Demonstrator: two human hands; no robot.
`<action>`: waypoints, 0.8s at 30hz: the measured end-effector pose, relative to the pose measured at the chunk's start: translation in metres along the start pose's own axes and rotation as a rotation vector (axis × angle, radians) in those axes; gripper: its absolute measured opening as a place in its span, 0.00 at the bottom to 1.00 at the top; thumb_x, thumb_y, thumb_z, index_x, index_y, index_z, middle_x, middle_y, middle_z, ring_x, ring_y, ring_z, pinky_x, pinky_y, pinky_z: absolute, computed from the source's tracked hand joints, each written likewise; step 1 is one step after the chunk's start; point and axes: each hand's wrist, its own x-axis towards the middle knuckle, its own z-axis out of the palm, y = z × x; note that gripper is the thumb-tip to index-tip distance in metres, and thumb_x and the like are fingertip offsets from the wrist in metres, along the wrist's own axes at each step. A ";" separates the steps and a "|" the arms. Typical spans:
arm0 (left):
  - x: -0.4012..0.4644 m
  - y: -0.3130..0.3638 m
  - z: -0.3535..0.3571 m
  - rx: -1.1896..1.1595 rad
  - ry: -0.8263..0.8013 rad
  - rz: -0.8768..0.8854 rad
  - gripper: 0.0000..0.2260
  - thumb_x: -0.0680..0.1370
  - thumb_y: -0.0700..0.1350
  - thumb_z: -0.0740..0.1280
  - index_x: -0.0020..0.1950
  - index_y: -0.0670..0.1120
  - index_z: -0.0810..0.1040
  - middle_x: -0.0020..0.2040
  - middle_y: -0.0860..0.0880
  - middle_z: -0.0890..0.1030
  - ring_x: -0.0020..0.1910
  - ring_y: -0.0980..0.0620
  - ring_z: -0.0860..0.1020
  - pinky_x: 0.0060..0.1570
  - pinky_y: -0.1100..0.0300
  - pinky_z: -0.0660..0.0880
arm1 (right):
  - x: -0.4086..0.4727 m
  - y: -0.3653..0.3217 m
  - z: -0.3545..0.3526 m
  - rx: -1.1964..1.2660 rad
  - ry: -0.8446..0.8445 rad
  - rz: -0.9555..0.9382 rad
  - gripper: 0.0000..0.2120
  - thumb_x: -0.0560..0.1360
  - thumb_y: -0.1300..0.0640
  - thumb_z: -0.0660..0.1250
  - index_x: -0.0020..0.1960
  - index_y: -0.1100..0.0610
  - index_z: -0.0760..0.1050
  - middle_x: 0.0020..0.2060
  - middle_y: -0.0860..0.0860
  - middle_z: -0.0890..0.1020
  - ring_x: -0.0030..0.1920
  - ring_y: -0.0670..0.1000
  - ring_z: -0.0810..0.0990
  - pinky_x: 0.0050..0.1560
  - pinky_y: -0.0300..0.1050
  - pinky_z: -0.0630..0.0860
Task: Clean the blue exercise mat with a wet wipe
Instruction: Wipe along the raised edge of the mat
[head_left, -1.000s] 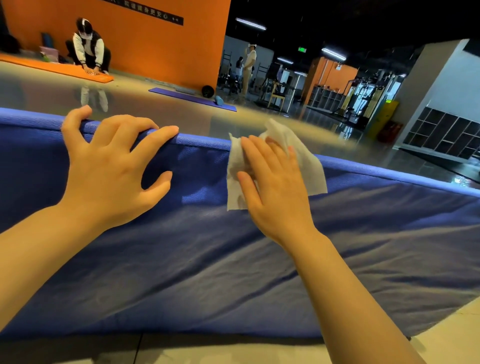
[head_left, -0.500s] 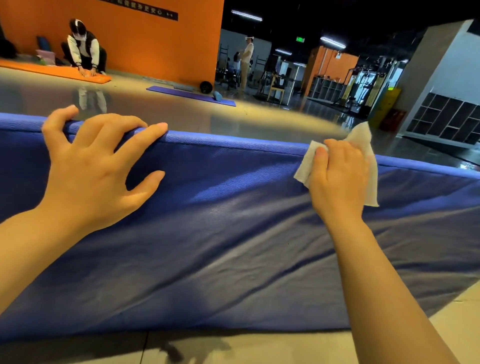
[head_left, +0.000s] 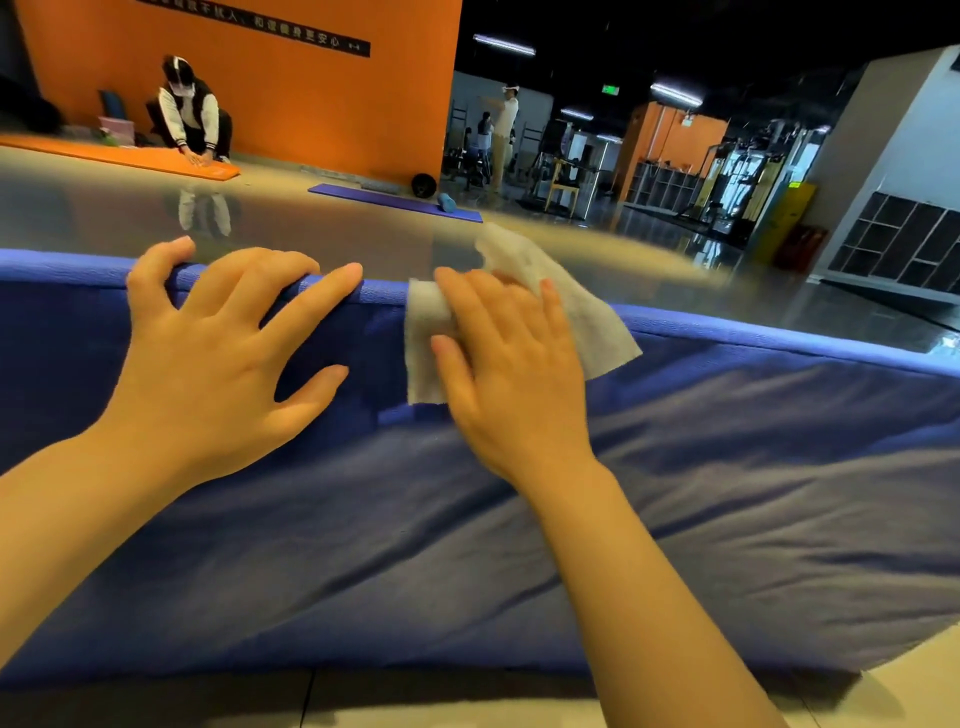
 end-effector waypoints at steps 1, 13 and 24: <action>-0.001 -0.004 -0.001 0.023 -0.003 0.034 0.29 0.77 0.59 0.58 0.76 0.49 0.68 0.66 0.43 0.74 0.67 0.41 0.71 0.68 0.38 0.54 | 0.000 0.010 -0.002 -0.009 0.038 0.053 0.21 0.78 0.48 0.58 0.66 0.56 0.75 0.60 0.52 0.79 0.62 0.57 0.74 0.73 0.57 0.58; -0.030 -0.082 -0.012 0.032 -0.097 -0.120 0.34 0.76 0.70 0.56 0.76 0.51 0.66 0.64 0.42 0.74 0.63 0.36 0.72 0.62 0.29 0.65 | 0.003 0.043 -0.007 0.010 0.180 0.243 0.17 0.78 0.47 0.55 0.46 0.57 0.76 0.42 0.52 0.79 0.47 0.59 0.75 0.60 0.58 0.66; -0.033 -0.071 -0.028 0.002 0.001 -0.048 0.24 0.81 0.64 0.58 0.73 0.55 0.72 0.58 0.44 0.79 0.52 0.36 0.76 0.50 0.34 0.69 | -0.004 0.046 -0.026 -0.157 0.357 0.100 0.21 0.83 0.42 0.45 0.36 0.52 0.59 0.32 0.46 0.63 0.34 0.51 0.59 0.42 0.42 0.49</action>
